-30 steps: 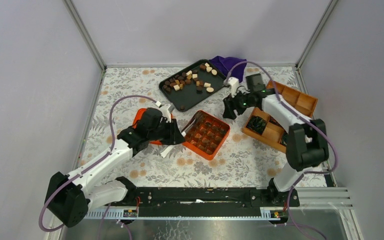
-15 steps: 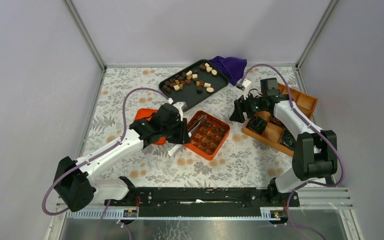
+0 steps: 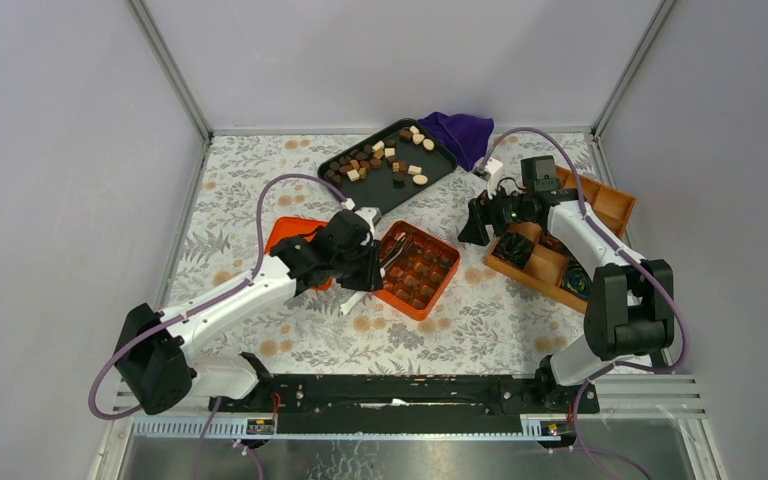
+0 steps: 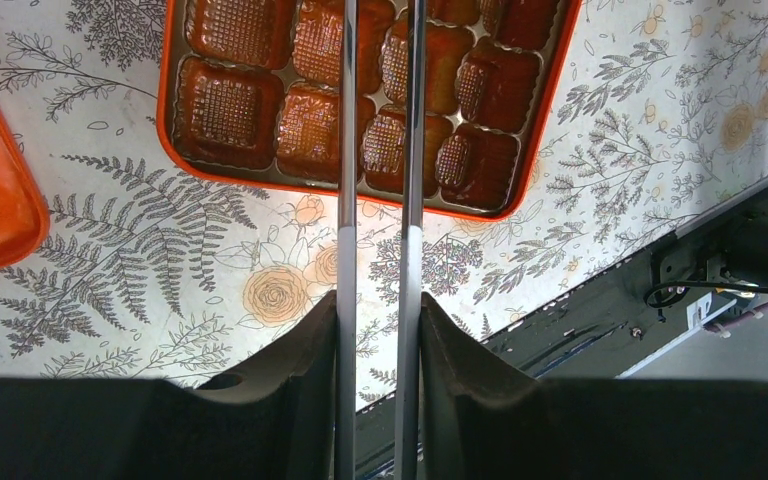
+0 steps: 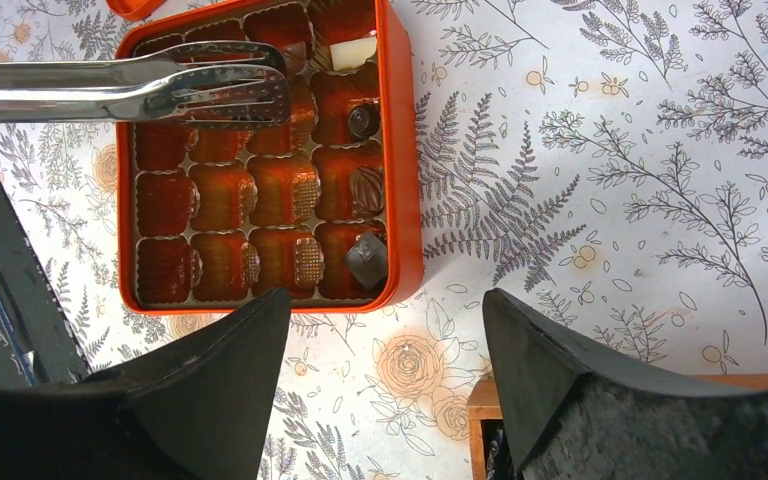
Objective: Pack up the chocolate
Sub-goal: Place the fake chocolate in the packing box.
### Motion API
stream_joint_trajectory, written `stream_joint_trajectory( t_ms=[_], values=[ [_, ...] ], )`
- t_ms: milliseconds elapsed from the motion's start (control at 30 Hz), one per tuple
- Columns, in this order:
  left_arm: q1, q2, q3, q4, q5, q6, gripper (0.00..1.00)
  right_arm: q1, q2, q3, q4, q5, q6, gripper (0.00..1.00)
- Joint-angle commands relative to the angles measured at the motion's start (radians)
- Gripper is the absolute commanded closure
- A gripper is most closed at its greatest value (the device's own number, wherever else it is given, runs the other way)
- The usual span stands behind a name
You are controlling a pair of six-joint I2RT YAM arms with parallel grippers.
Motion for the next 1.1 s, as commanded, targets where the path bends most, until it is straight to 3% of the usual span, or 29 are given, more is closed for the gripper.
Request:
stream_joint_trajectory(
  t_ms=[0,833,1067],
  values=[
    [-0.015,0.014,0.049,0.013,-0.038,-0.001,0.86,-0.003,-0.010,-0.002,0.034,-0.041,0.009,0.22],
    [-0.021,-0.005,0.060,0.012,-0.058,0.007,0.56,-0.003,-0.021,-0.009,0.035,-0.046,0.010,0.18],
    [-0.019,-0.084,0.056,0.066,-0.114,0.021,0.57,-0.005,-0.039,-0.006,0.027,-0.050,0.006,0.18]
  ],
)
